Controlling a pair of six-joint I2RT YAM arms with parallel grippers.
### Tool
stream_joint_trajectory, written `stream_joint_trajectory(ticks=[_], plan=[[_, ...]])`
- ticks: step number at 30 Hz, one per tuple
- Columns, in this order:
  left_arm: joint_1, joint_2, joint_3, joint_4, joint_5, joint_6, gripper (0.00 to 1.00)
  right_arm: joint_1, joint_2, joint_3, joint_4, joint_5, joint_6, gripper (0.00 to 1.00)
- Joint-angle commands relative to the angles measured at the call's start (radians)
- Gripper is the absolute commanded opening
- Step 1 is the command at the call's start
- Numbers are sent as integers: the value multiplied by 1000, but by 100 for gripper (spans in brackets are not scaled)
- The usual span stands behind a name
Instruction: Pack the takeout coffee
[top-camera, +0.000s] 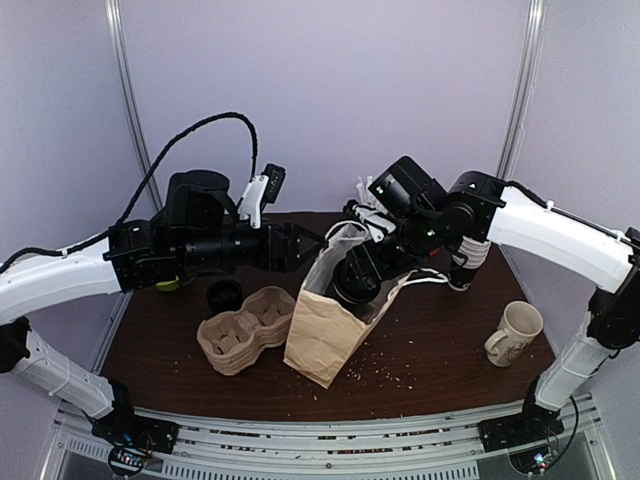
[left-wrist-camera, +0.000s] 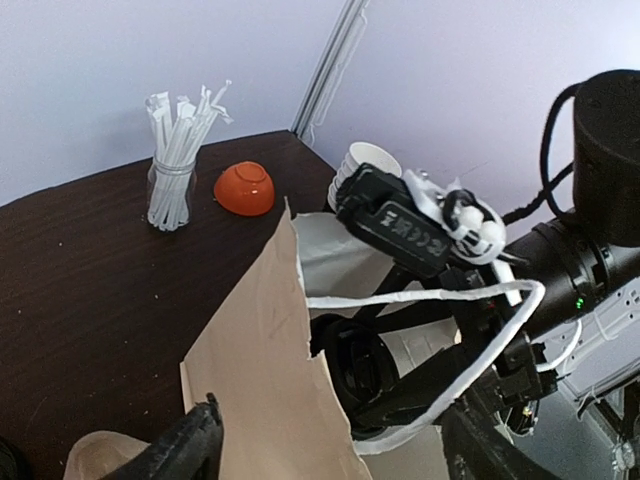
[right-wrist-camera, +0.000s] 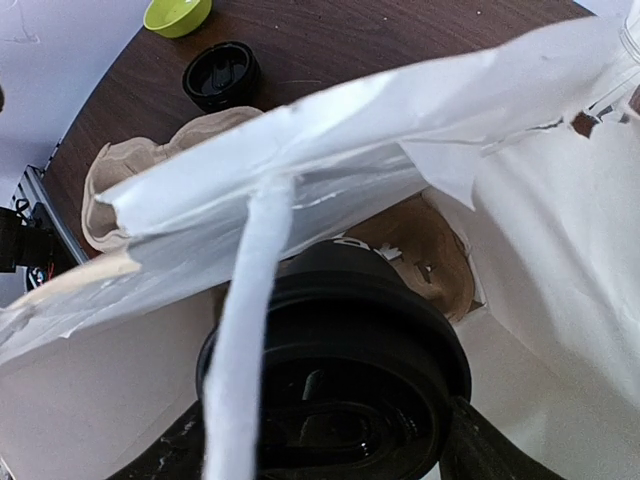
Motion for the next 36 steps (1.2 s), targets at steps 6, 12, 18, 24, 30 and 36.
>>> stream_joint_trajectory(ticks=[6, 12, 18, 24, 30, 36], plan=[[-6, -1, 62, -108, 110, 73, 98, 7, -39, -62, 78, -17, 0, 70], [-6, 64, 118, -217, 115, 122, 88, 6, -48, -82, 92, -24, -4, 70], [-6, 130, 184, -277, 104, 154, 72, 7, -61, -100, 100, -34, -2, 69], [-6, 196, 258, -334, 77, 189, 55, 6, -87, -130, 108, -39, 1, 70], [-6, 249, 314, -369, 78, 225, 30, 7, -117, -163, 120, -38, 6, 70], [-8, 271, 356, -385, 89, 251, 6, 6, -157, -193, 126, -24, 20, 69]])
